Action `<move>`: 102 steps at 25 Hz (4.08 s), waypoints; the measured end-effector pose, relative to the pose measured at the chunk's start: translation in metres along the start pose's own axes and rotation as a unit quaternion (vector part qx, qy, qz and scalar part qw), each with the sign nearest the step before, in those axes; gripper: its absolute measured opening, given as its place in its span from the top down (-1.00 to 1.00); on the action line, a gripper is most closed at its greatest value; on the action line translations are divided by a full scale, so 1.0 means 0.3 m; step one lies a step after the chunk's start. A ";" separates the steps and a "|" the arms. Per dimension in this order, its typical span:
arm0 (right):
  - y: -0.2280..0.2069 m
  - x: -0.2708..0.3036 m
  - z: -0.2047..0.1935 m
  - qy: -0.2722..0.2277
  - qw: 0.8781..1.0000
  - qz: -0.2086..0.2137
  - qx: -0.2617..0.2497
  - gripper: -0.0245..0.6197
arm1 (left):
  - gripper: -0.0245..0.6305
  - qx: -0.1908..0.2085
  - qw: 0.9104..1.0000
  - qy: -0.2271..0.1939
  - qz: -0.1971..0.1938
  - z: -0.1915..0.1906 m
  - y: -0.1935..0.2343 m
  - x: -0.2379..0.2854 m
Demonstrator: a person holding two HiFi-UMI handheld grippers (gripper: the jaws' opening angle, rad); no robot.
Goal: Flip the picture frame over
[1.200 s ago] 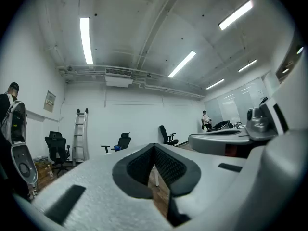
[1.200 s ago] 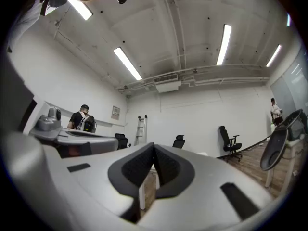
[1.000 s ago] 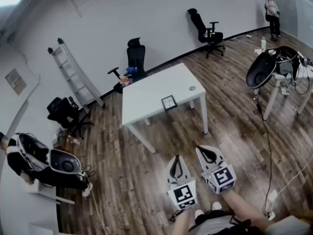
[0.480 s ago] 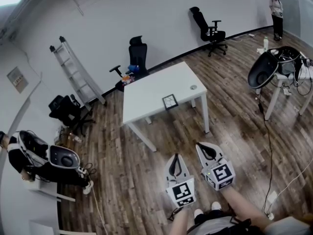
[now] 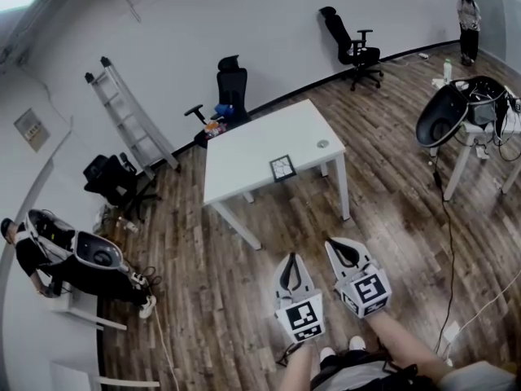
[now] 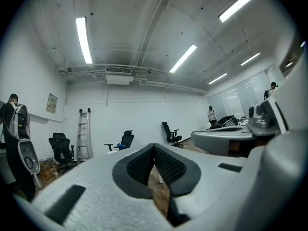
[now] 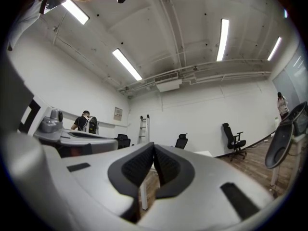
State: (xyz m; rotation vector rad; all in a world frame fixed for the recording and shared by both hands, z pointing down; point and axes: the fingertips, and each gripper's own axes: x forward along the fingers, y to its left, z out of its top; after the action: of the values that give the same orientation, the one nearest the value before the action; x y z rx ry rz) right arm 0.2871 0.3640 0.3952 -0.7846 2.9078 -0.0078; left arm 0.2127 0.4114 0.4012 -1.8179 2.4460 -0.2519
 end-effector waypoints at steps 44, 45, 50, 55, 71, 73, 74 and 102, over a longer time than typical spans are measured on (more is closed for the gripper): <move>-0.200 0.908 -0.181 0.025 0.996 -0.075 -0.032 0.91 | 0.92 -0.020 0.997 -0.005 -0.078 -0.131 0.470 0.857; -0.210 0.925 -0.189 0.025 0.996 -0.075 -0.033 0.91 | 0.92 -0.022 0.997 -0.004 -0.078 -0.138 0.476 0.875; -0.281 1.063 -0.235 0.031 0.997 -0.062 -0.025 0.91 | 0.92 -0.023 0.998 0.003 -0.066 -0.163 0.522 1.008; -0.407 1.242 -0.301 0.036 0.998 -0.046 -0.015 0.91 | 0.92 -0.015 0.999 0.013 -0.045 -0.205 0.557 1.215; -0.784 1.665 -0.446 0.079 0.996 -0.030 0.030 0.91 | 0.92 -0.031 0.996 0.079 -0.016 -0.315 0.581 1.742; -0.803 1.687 -0.457 0.084 0.995 -0.030 0.031 0.91 | 0.92 -0.026 0.996 0.083 -0.014 -0.322 0.583 1.757; -0.808 1.698 -0.463 0.086 0.995 -0.029 0.032 0.92 | 0.92 -0.022 0.996 0.084 -0.013 -0.326 0.588 1.764; -0.860 1.847 -0.729 0.168 0.980 -0.105 0.009 0.91 | 0.51 -0.131 0.916 0.315 -0.212 -0.948 0.554 1.916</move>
State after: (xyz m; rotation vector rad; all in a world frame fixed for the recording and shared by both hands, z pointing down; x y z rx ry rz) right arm -0.0859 -0.1430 0.5536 -1.1900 3.1086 -0.2062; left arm -0.1580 -0.0682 0.6685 -2.7446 2.4966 -0.6609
